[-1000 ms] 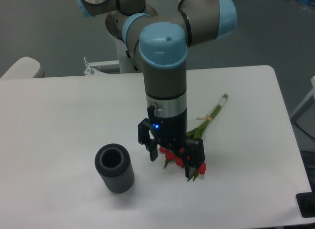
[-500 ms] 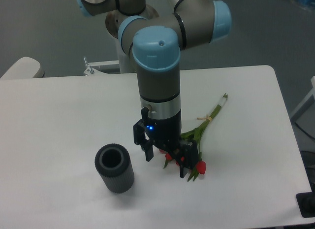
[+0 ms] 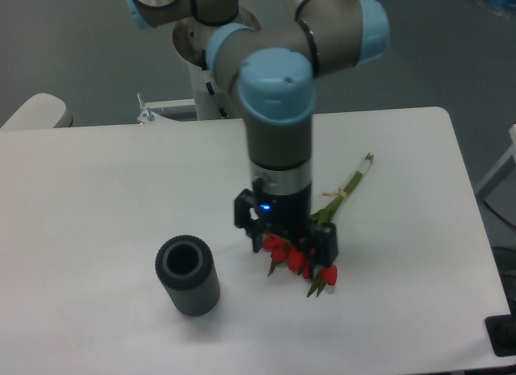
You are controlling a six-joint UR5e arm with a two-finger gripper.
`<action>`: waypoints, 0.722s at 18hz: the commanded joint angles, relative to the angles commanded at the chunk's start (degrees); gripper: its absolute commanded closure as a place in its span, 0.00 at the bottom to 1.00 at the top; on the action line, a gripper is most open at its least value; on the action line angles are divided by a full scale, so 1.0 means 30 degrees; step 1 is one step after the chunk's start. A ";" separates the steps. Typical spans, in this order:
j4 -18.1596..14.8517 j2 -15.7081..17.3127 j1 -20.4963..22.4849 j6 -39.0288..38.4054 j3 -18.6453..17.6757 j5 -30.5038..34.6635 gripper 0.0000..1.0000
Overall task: Pick up the flowers from the table
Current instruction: 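Open the gripper and lift it up off the red tulip bunch, then move the open gripper over the tulip stems near the flower heads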
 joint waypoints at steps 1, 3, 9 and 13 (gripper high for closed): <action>-0.0029 -0.0058 0.0441 0.0410 -0.0059 -0.0029 0.00; -0.0495 -0.0205 0.1203 0.1143 -0.0176 0.0000 0.00; -0.0791 -0.0236 0.2495 0.3281 -0.1228 0.0058 0.00; -0.0178 0.0525 0.3108 0.5098 -0.3540 0.0439 0.00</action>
